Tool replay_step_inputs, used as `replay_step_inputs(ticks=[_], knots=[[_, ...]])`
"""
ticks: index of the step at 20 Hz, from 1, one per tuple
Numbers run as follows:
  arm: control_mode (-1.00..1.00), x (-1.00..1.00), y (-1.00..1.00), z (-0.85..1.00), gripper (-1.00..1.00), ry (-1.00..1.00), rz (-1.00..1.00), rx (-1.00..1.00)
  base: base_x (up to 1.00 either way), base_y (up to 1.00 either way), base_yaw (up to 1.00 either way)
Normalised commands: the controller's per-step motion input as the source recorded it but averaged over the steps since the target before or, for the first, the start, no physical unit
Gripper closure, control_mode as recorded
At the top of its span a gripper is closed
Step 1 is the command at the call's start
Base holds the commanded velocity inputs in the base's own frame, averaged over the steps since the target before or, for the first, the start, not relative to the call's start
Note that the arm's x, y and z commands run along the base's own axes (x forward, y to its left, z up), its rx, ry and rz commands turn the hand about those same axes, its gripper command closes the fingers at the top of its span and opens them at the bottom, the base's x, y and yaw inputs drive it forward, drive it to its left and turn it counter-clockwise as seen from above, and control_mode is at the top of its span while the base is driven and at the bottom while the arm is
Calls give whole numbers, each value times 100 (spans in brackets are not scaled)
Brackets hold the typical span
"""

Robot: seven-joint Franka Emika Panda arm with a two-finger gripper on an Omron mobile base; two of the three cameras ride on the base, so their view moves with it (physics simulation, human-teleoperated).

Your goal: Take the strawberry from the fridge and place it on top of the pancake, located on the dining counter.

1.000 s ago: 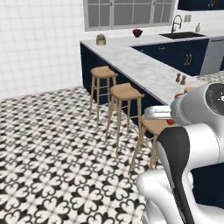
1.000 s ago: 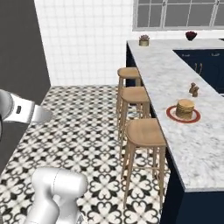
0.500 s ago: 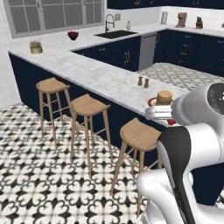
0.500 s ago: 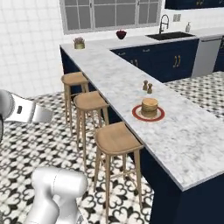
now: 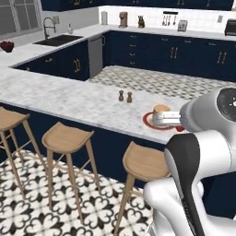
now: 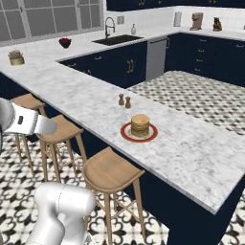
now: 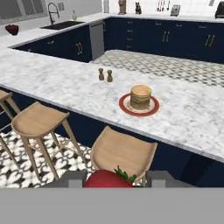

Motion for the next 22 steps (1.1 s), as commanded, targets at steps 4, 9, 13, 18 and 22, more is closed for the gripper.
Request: replay_step_inputs(ticks=[4, 9, 13, 18, 22], knots=[[100, 0, 0, 0, 100, 0, 0, 0, 77, -5, -36], [-100, 30, -24, 0, 100, 0, -8, 2, 36, -22, -15], [-100, 99, -70, 0, 100, 22, -10, 12, 0, 0, 0], [-100, 98, -62, -7, 100, 36, -1, 17, 0, 0, 0], [-100, 80, -53, -33, 100, 18, -1, 13, 0, 0, 0]])
